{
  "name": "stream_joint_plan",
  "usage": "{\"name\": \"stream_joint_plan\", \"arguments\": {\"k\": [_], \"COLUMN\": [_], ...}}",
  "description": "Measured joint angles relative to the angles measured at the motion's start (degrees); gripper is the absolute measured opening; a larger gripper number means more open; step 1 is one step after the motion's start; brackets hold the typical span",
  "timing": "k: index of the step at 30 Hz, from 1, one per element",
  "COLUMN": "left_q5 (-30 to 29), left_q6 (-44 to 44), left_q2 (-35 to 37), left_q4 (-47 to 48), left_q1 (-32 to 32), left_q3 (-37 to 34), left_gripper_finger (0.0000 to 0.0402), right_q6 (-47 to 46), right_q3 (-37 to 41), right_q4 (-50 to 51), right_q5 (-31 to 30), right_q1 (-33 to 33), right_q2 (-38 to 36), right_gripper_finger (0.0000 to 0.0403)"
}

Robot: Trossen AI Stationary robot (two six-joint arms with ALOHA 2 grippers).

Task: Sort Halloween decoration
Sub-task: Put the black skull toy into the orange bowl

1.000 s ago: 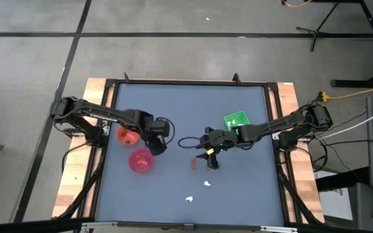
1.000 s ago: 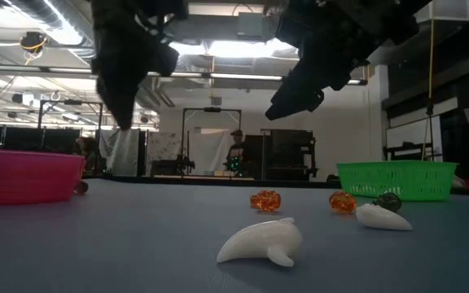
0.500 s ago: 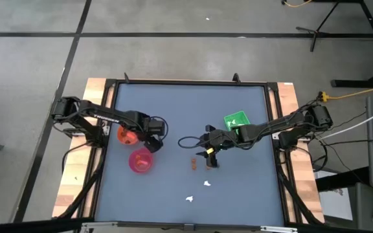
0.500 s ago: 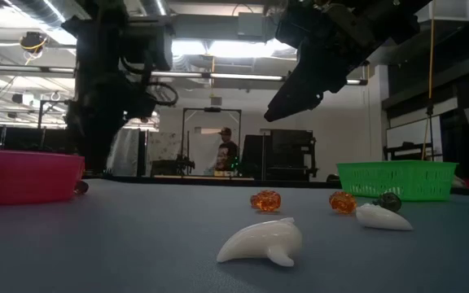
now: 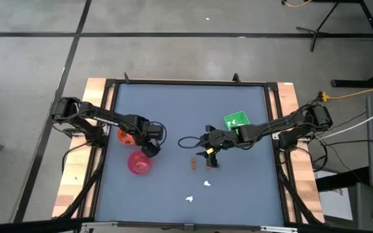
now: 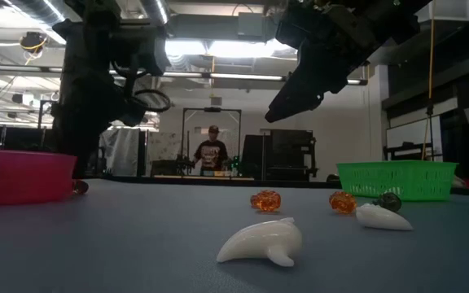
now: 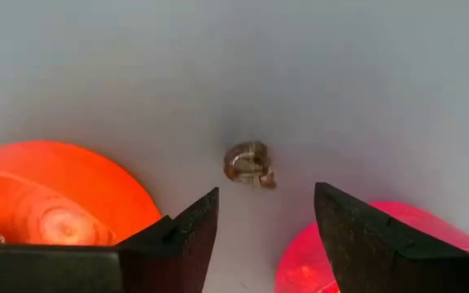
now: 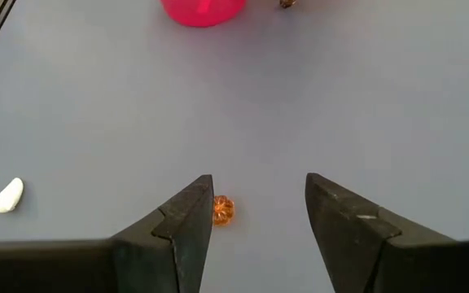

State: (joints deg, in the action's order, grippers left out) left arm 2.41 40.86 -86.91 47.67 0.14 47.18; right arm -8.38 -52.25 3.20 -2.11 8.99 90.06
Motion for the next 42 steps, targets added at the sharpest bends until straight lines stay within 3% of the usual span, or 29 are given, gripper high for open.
{"name": "stream_joint_plan", "arguments": {"k": [11, 16, 42], "left_q5": [-3.40, -4.43, -4.41], "left_q6": [0.87, -2.68, -7.52], "left_q2": [0.00, 0.00, -3.54], "left_q4": [-2.03, -5.30, -0.80], "left_q1": [0.11, 0.25, 0.92], "left_q3": [0.00, 0.00, 0.00], "left_gripper_finger": [0.0188, 0.0188, 0.0188], "right_q6": [0.00, -0.01, -0.11], "right_q3": [0.00, 0.00, 0.00], "right_q4": [-0.02, -0.02, -0.04], "right_q5": [0.00, 0.00, 0.00], "right_q1": [0.00, 0.00, 0.00], "right_q2": [0.00, 0.00, 0.04], "right_gripper_finger": [0.0197, 0.0197, 0.0197]}}
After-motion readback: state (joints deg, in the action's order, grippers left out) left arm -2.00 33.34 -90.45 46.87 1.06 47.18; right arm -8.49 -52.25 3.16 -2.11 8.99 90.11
